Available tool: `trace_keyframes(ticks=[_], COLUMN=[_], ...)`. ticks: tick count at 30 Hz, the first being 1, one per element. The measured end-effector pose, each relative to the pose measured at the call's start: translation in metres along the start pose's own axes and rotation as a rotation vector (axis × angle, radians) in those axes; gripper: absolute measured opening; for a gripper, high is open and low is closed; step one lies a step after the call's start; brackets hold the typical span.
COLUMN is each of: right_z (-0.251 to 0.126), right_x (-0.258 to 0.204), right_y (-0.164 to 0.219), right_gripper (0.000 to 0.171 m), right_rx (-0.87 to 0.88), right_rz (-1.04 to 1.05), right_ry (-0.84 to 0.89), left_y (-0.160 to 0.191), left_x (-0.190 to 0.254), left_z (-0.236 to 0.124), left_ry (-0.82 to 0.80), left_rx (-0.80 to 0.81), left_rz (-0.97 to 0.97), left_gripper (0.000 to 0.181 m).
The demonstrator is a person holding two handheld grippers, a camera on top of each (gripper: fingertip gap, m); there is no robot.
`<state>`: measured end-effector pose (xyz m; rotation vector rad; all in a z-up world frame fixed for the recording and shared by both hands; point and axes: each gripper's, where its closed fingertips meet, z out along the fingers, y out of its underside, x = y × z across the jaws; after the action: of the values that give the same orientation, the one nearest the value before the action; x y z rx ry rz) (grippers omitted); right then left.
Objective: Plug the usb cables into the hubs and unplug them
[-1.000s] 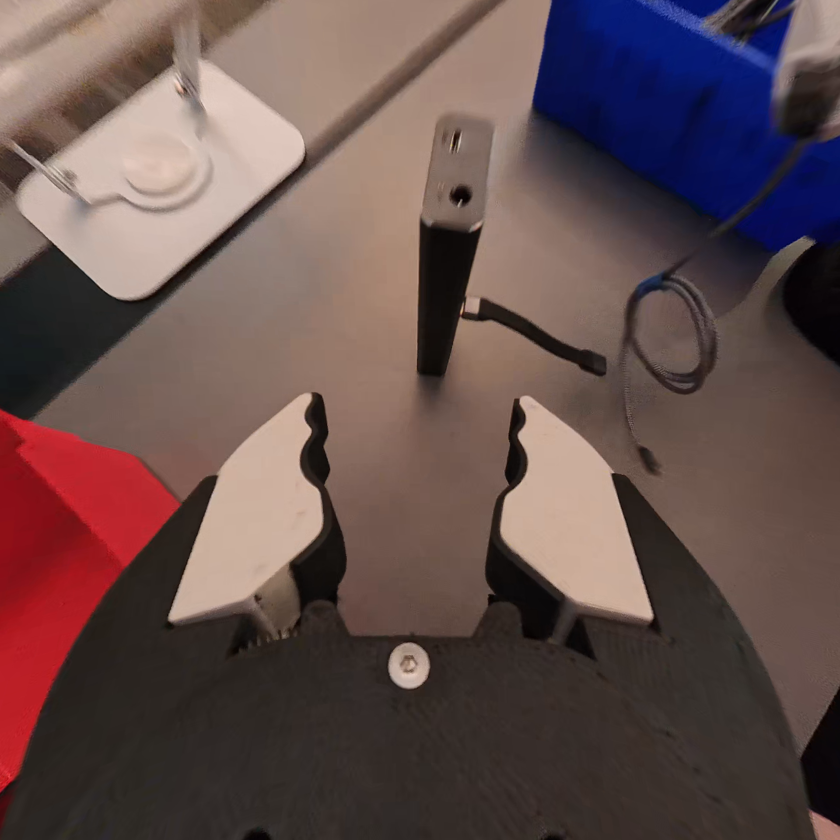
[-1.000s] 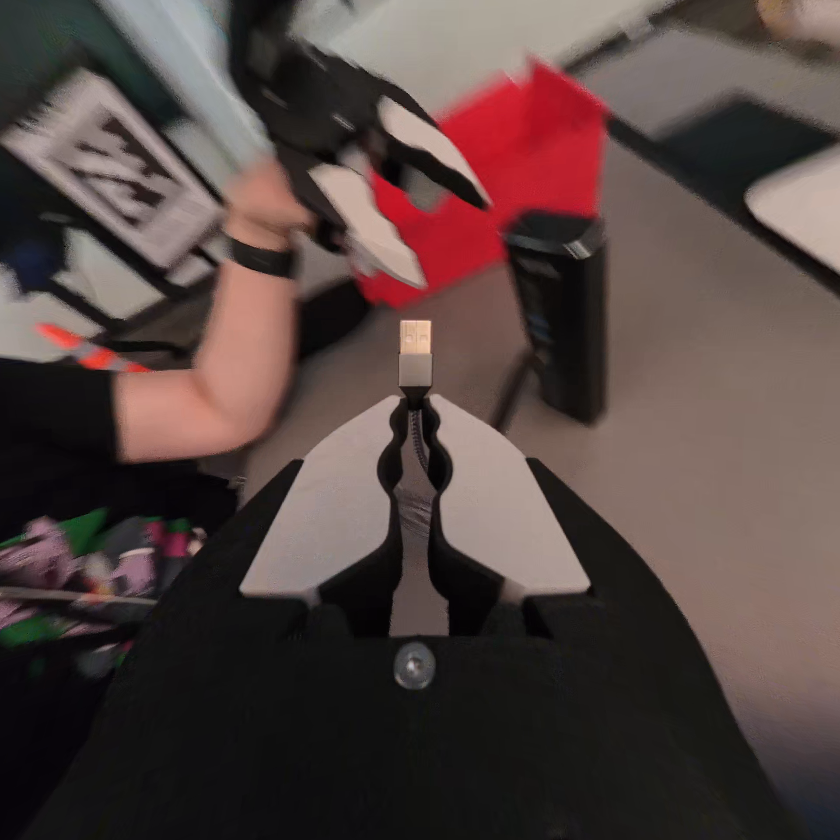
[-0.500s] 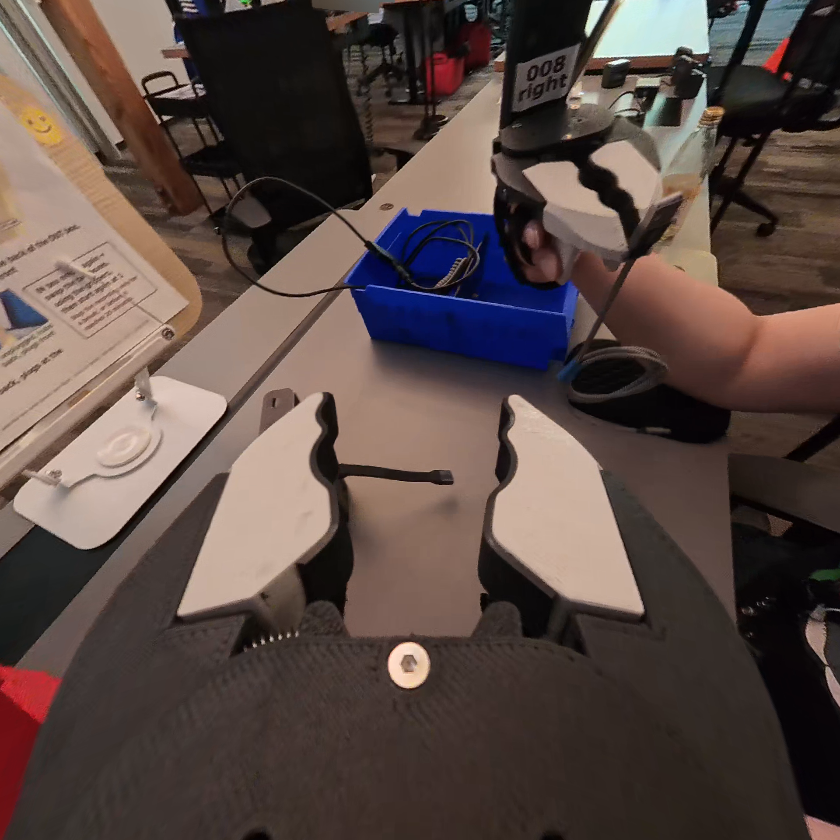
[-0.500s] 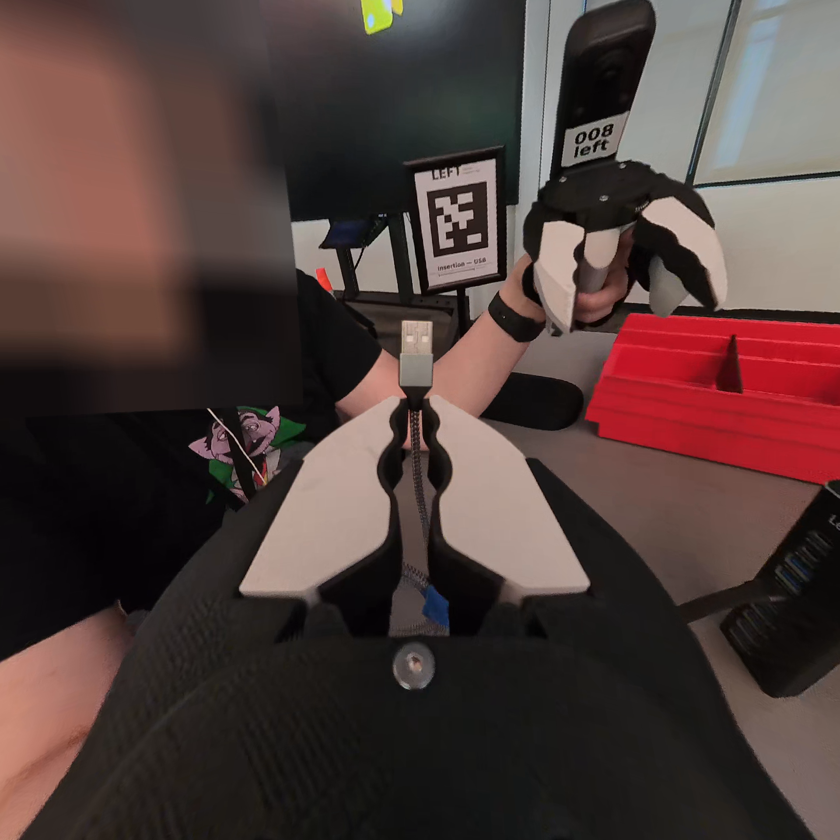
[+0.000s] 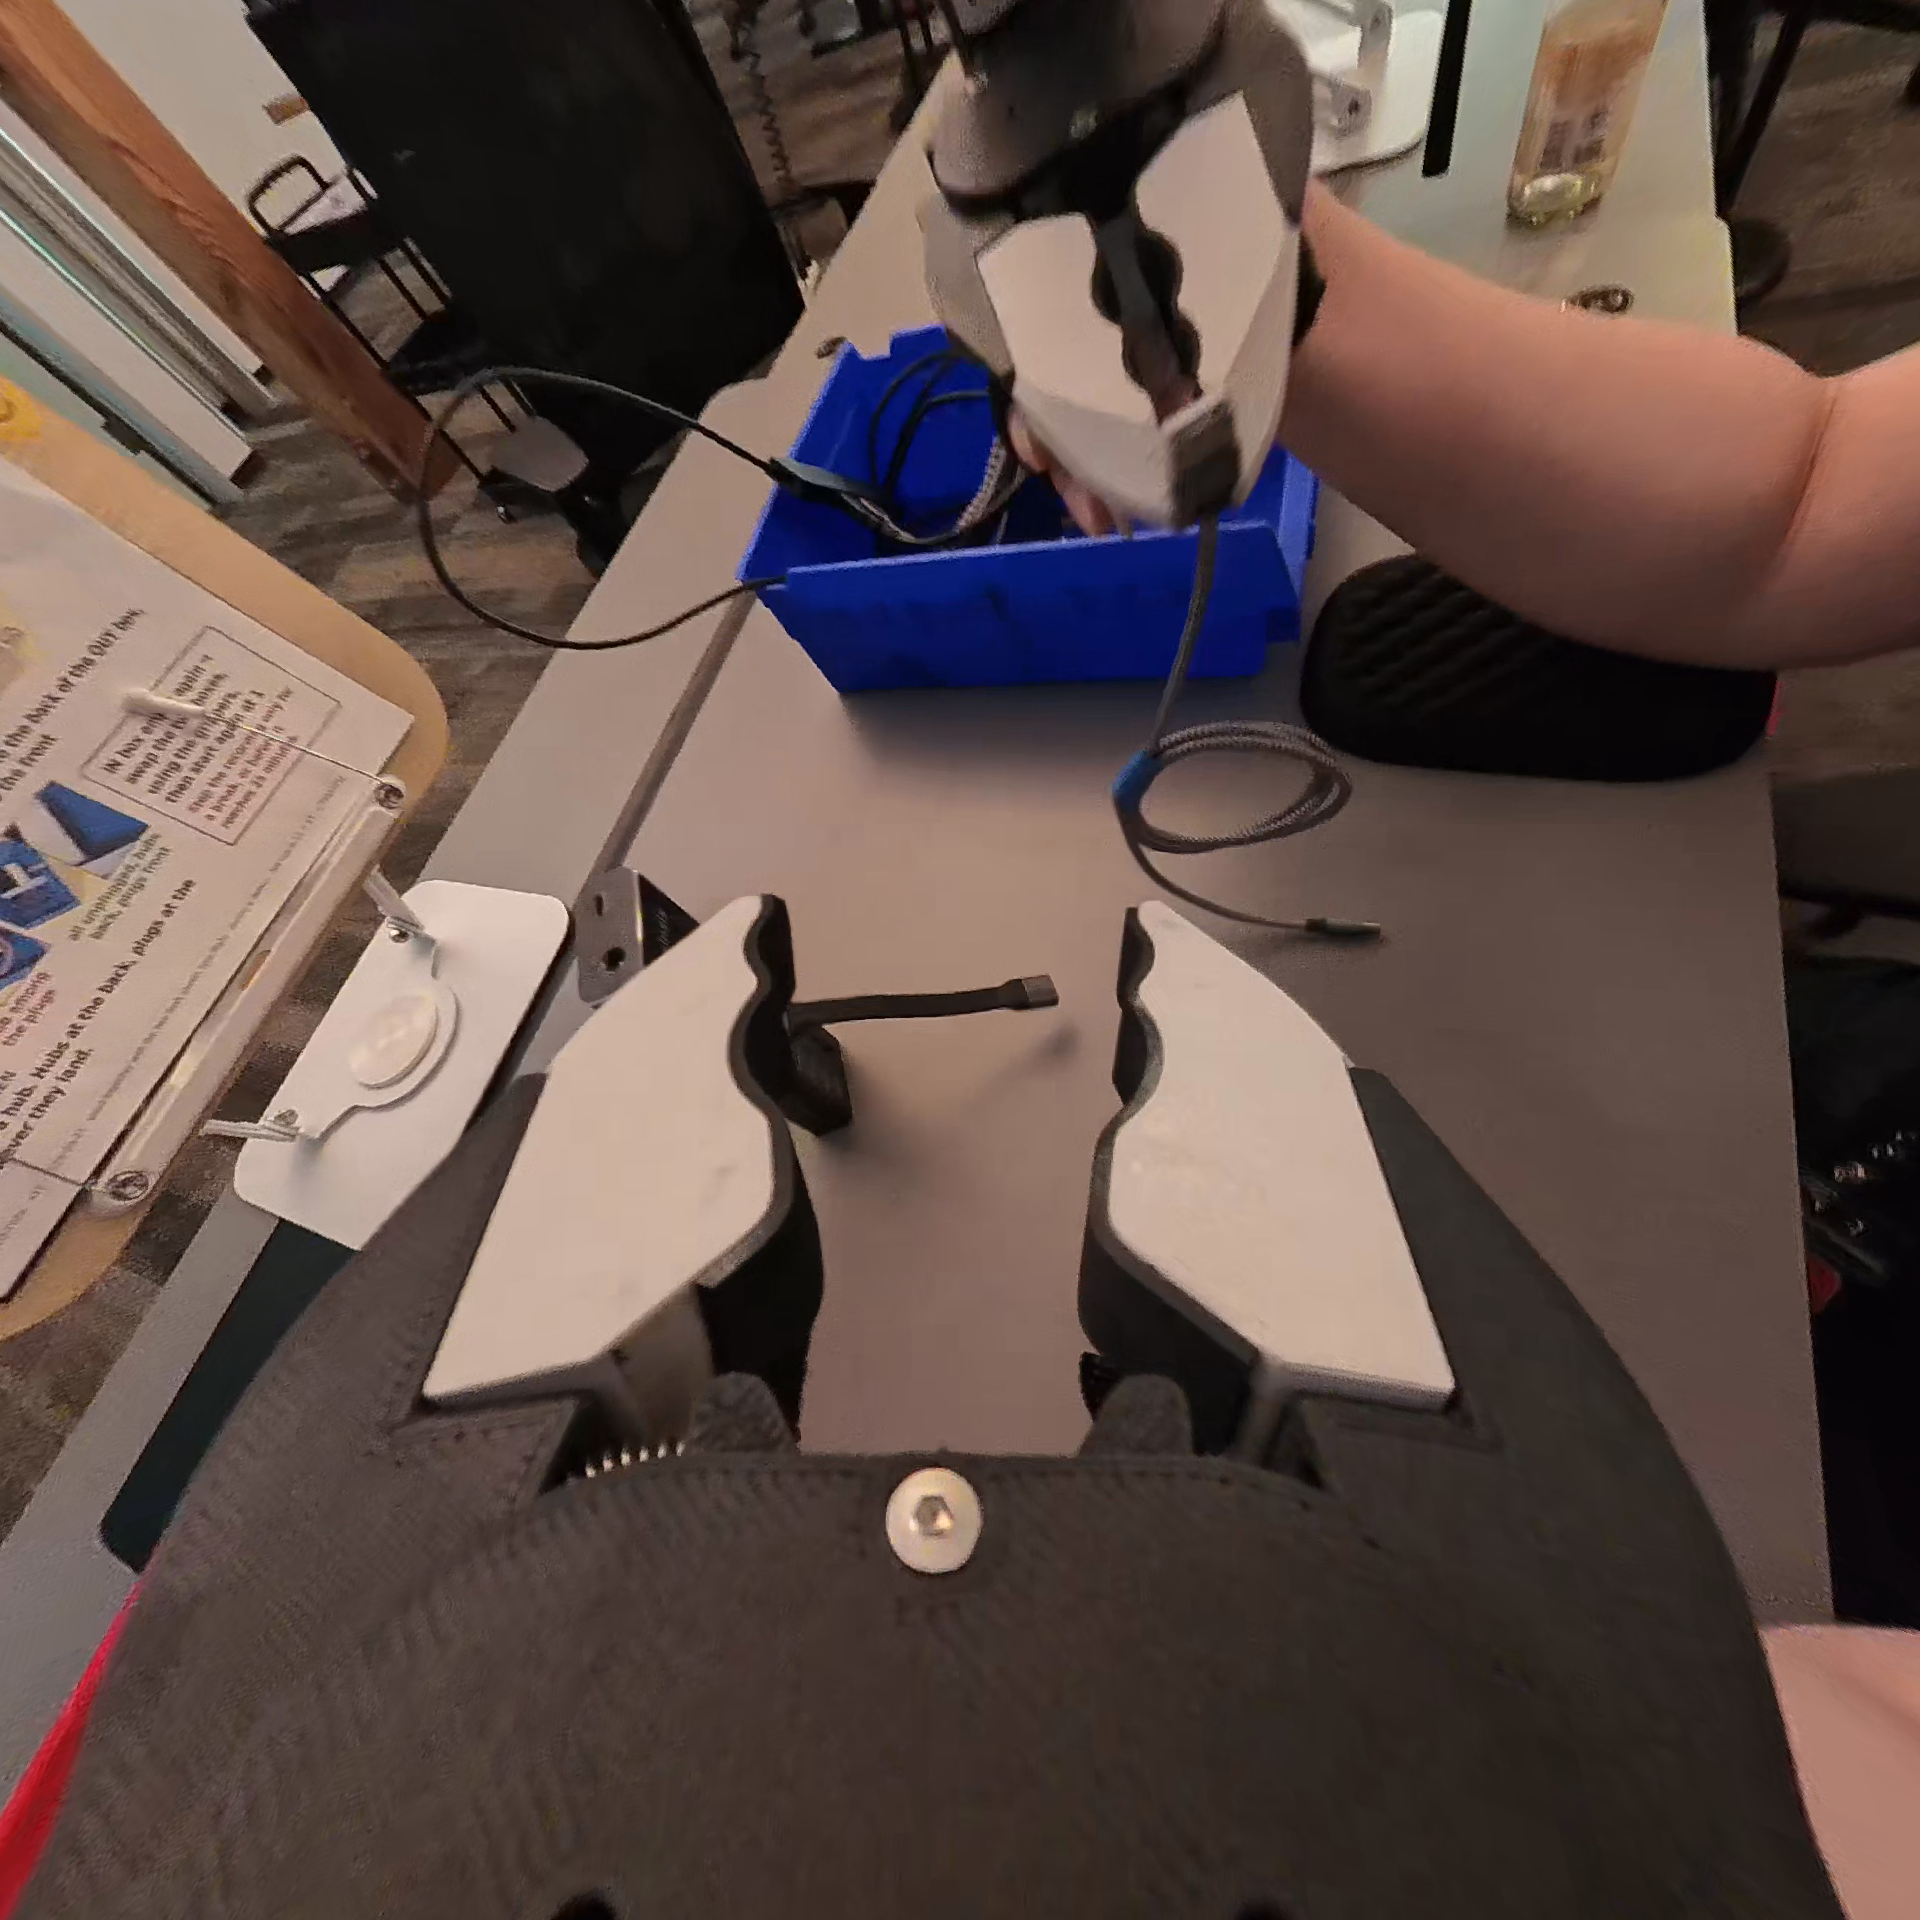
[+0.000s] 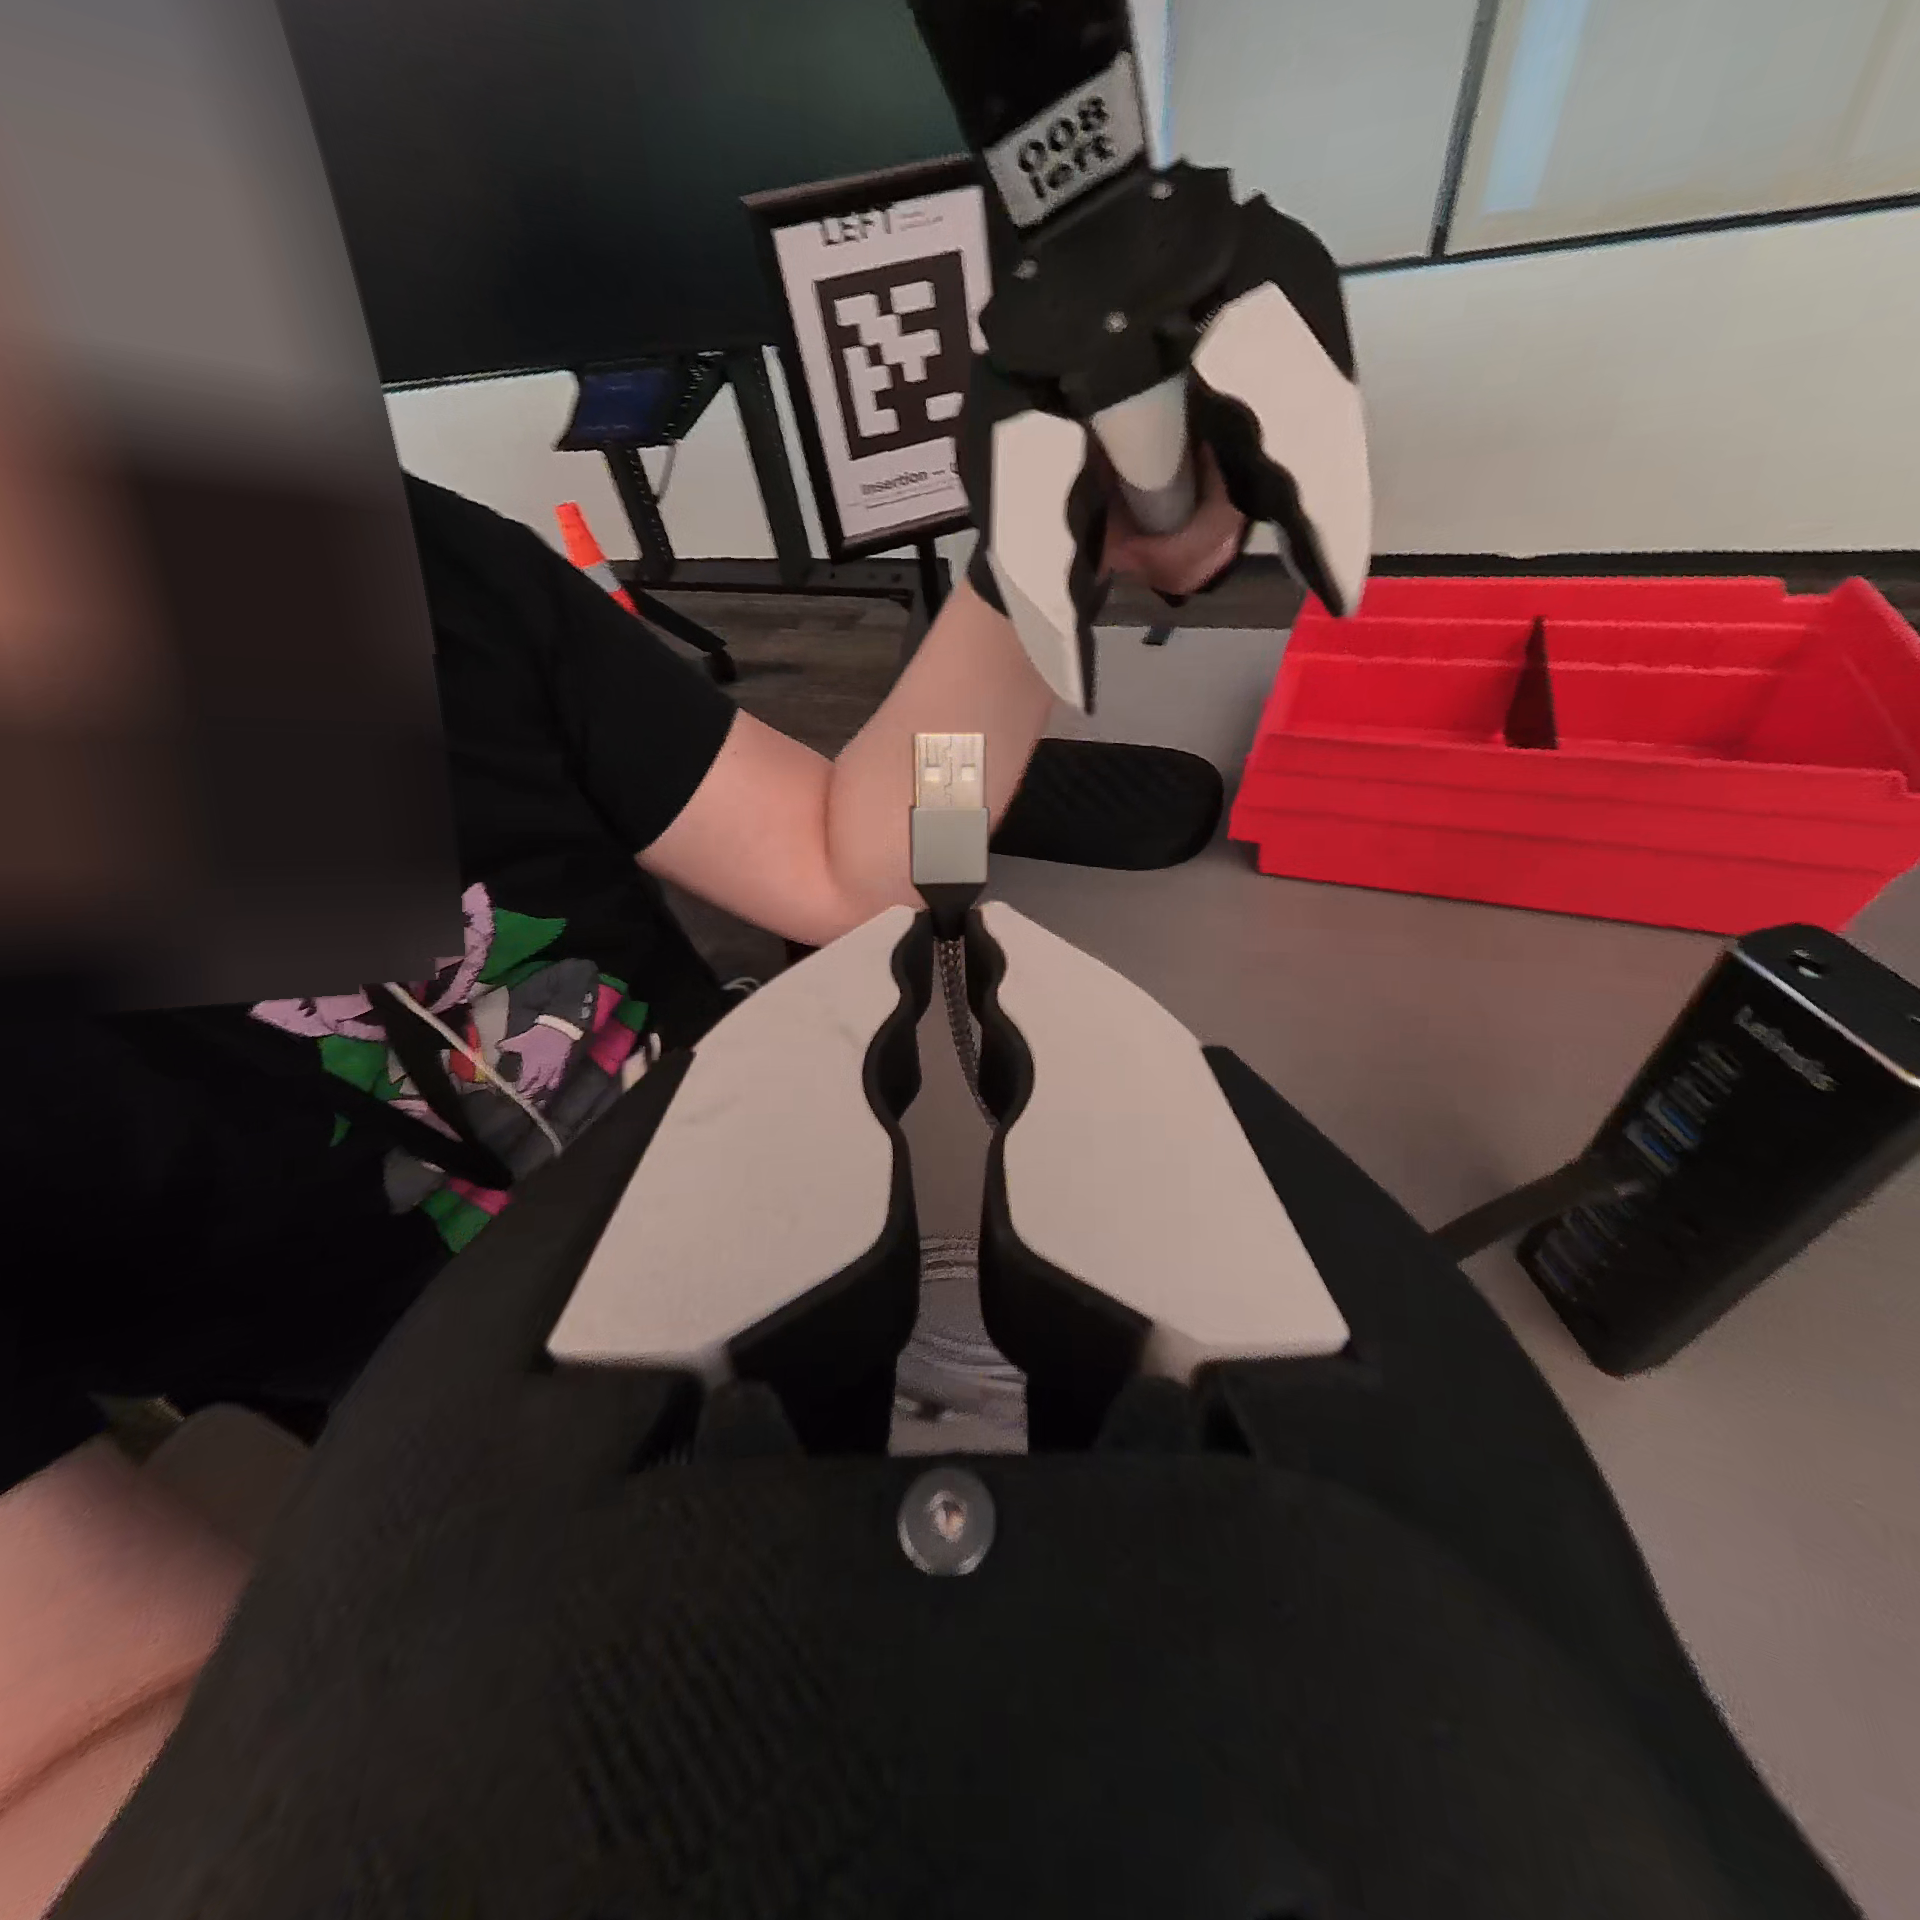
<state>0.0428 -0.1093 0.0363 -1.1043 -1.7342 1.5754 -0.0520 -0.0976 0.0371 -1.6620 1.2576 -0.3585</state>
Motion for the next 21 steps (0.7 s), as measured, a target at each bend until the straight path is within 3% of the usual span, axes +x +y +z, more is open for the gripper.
trace_keyframes(ticks=[4,8,13,18,21], right_z=[0.000,0.003,0.007,0.013,0.019], right_x=[0.025,0.040,0.061,0.070,0.072], right_y=[0.006,-0.002,-0.003,-0.006,-0.002], right_gripper=[0.007,0.007,0.007,0.007,0.007], right_rx=[-0.068,-0.076,-0.182,-0.240,-0.292], right_rz=[-0.014,-0.115,-0.246,-0.332,-0.355], right_ry=[0.178,0.325,0.549,0.656,0.681], left_y=[-0.020,-0.036,-0.059,-0.046,-0.036], left_x=[-0.008,-0.022,-0.013,-0.008,-0.010], left_z=[-0.005,0.002,0.015,0.038,0.046], left_ry=[-0.016,0.001,0.300,0.267,0.213], left_rx=[0.112,0.201,0.327,0.195,0.126], left_rz=[-0.081,-0.324,-0.708,-0.751,-0.781], left_gripper=[0.052,0.044,0.045,0.050,0.041])
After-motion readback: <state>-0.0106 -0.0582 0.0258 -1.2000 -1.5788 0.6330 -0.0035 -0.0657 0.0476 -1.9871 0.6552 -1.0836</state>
